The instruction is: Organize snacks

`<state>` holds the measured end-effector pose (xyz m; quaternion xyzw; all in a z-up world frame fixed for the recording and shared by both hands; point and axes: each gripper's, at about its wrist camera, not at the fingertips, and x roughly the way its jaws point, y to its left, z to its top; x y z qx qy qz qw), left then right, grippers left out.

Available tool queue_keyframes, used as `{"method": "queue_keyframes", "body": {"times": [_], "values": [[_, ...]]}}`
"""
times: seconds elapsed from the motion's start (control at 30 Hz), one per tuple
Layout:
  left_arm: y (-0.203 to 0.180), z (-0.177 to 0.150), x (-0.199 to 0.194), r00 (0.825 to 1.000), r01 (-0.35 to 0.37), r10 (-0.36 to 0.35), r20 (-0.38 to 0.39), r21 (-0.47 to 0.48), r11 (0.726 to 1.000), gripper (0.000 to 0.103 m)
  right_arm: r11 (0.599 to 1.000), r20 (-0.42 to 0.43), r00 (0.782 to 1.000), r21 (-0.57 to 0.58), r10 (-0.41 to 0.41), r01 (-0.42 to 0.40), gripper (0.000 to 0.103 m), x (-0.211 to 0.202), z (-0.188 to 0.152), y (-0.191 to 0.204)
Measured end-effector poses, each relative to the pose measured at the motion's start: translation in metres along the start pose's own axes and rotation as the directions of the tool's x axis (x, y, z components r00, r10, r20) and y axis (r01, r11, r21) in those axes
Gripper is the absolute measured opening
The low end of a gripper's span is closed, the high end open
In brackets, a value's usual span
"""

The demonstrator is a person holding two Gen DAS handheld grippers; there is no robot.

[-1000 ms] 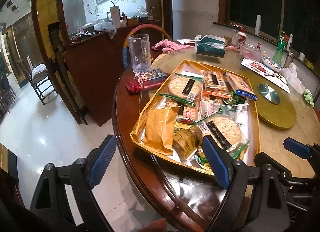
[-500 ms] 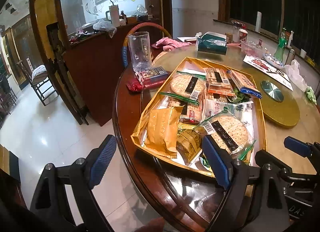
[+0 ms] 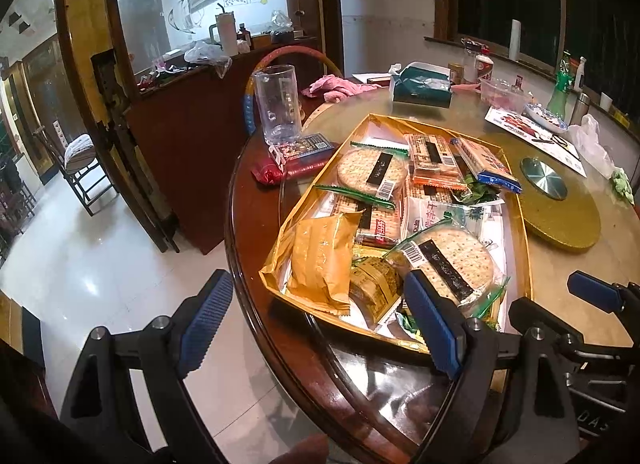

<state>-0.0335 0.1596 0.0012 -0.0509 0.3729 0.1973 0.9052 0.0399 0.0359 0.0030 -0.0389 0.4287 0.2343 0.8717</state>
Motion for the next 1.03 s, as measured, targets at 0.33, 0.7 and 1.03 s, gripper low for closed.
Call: {"method": "queue_keyframes", "body": {"times": [0.33, 0.7, 1.03], "values": [[-0.0037, 0.0021, -0.0030, 1.000, 0.006, -0.006, 0.004, 0.013, 1.000, 0.088, 1.000, 0.005, 1.000, 0.003, 0.003, -0.003, 0.082, -0.0021, -0.0002, -0.0017], [-0.0042, 0.0035, -0.0053, 1.000, -0.007, 0.006, 0.017, 0.024, 1.000, 0.088, 1.000, 0.004, 1.000, -0.002, 0.008, -0.008, 0.082, -0.0021, -0.0008, 0.0004], [0.0019, 0.0060, -0.0064, 1.000, 0.007, -0.008, 0.030, 0.026, 1.000, 0.088, 1.000, 0.009, 1.000, 0.004, 0.005, -0.005, 0.082, -0.0025, 0.0015, -0.0002]]}}
